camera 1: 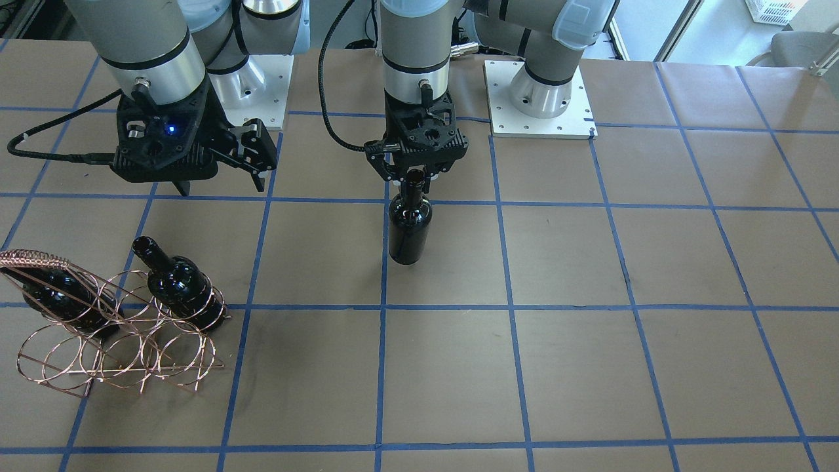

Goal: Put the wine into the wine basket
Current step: 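Carry the upright bottle with the left gripper toward the table center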

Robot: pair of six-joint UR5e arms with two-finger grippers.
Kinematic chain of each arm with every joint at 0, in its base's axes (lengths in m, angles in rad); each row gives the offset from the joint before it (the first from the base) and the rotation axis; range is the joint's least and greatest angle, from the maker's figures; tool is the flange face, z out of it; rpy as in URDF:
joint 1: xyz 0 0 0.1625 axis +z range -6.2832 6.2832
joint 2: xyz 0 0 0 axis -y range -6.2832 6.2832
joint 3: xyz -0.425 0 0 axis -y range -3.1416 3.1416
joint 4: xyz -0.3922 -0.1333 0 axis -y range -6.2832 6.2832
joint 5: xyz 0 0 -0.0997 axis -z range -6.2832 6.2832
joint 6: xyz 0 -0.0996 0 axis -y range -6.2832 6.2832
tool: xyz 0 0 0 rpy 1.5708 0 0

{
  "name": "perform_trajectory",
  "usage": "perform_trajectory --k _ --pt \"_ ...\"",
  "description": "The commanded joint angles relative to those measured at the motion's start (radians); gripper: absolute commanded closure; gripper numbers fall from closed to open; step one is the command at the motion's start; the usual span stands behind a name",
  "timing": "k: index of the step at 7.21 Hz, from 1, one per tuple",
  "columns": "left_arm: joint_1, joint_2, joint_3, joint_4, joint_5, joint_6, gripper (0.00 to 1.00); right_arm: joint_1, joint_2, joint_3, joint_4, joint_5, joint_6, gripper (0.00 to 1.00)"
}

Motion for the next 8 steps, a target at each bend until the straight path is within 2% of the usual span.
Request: perform_trajectory --k 1,8 --pt "0.000 -0.003 -0.006 0.004 0.000 -0.002 0.87 0.000 0.003 0.000 0.005 -0.002 0.000 0.00" --pt "0.000 -0.022 -0.023 0.030 -0.002 -0.008 0.87 0.000 0.005 0.000 0.003 -0.013 0.002 0.00"
